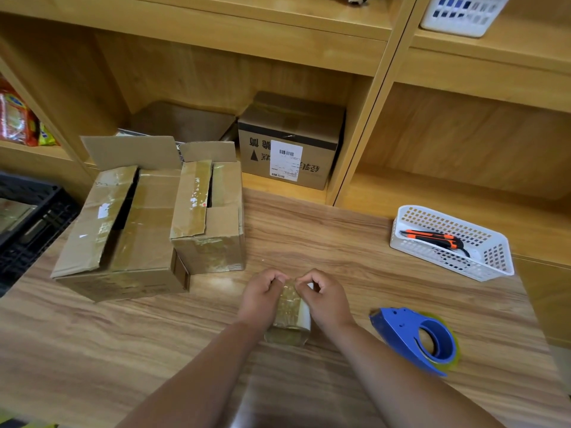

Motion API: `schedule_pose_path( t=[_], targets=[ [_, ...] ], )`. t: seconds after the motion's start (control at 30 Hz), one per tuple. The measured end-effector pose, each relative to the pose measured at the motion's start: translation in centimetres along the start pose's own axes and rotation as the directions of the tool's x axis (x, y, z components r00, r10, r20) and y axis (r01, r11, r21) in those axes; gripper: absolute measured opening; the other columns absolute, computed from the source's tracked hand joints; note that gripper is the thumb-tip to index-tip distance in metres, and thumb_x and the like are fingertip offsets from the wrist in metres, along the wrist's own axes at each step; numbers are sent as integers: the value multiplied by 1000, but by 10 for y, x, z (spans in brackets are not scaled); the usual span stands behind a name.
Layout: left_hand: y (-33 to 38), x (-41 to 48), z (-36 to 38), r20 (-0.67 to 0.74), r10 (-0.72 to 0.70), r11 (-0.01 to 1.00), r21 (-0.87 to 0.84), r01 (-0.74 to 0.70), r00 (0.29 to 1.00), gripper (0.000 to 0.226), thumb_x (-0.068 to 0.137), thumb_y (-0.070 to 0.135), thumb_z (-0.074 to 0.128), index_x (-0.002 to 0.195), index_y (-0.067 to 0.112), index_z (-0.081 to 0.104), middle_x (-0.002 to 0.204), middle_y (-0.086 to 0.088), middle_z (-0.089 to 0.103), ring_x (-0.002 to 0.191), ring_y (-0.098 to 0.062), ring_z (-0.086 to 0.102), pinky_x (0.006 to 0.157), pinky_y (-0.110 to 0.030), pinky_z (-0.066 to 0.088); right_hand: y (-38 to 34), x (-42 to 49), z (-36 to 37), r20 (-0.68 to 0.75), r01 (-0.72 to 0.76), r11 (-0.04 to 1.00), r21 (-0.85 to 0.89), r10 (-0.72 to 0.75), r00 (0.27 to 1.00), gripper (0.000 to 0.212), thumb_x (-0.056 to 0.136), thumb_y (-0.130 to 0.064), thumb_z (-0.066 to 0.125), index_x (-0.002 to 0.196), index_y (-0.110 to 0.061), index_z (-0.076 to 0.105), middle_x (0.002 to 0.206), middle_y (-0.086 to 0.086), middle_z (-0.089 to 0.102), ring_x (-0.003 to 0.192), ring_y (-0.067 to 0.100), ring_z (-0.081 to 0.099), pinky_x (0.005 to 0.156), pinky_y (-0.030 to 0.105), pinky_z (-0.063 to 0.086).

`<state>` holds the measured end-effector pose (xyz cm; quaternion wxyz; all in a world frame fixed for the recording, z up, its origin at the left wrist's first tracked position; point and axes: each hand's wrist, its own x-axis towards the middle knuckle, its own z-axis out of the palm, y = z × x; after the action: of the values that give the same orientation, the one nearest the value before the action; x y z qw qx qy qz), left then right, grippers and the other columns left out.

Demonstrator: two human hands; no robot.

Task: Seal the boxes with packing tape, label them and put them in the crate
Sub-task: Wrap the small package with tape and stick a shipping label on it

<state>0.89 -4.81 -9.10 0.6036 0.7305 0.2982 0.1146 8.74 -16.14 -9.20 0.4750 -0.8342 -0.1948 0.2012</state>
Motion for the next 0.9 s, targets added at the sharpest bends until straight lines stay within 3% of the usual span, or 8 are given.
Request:
schedule_pose_path(
  t=[0.2,0.33,0.43,0.53,0.6,0.73,0.8,0.9],
  targets=[
    [-8,5,0,26,11,999,49,-12,1000,24,96,13,45,86,22,65,91,0,65,90,-14,59,81,-29,47,-9,3,1,4,35,983,-182,-35,999,26,80,-34,69,67,-35,47,78,-16,58,87,7,49,67,19,34],
    [-9,7,-3,28,12,998,61,-14,1000,23,96,14,46,94,20,69,97,3,68,97,-12,61,89,-31,47,-8,9,13,-29,-47,996,-82,44,999,19,73,-43,64,64,-31,53,76,-9,62,75,14,52,66,25,34],
    [-7,9,-4,36,16,998,55,-18,999,23,96,13,47,91,16,69,91,2,69,91,-12,63,86,-34,49,-10,14,13,3,-118,991,-65,119,993,21,67,-51,60,70,-31,57,75,-5,63,66,15,50,62,27,37],
    [-5,9,-6,48,18,998,63,-21,999,23,95,14,49,85,20,68,86,2,69,86,-14,63,82,-36,50,-19,14,6,40,-168,985,25,167,985,22,78,-28,69,60,-22,56,62,-7,57,61,9,49,61,28,40],
    [-4,7,-7,58,28,997,73,-32,998,24,96,13,48,84,22,67,86,2,68,84,-14,62,80,-32,50,-24,14,-2,107,-216,971,103,205,973,24,84,-17,67,62,-20,57,63,-5,54,61,7,47,60,22,40],
    [4,1,-9,58,-2,998,60,-1,998,20,96,16,48,90,21,66,89,7,67,86,-6,60,74,-16,45,-29,9,-21,248,-300,936,186,251,936,17,91,-15,59,77,-21,66,78,-9,66,71,-3,57,60,3,41],
    [5,1,-10,65,-12,998,68,8,998,12,94,19,54,91,24,65,90,10,66,88,-3,59,75,-16,44,-24,3,-25,263,-302,931,205,245,933,10,89,-15,63,85,-23,68,84,-10,67,77,-3,59,65,4,43],
    [6,1,-9,60,-33,990,143,24,998,6,89,25,62,93,25,65,85,15,63,79,3,56,69,-19,42,-18,-2,-20,189,-285,919,273,239,952,6,83,-14,70,87,-19,71,73,-6,61,66,1,55,61,9,43]
  ],
)
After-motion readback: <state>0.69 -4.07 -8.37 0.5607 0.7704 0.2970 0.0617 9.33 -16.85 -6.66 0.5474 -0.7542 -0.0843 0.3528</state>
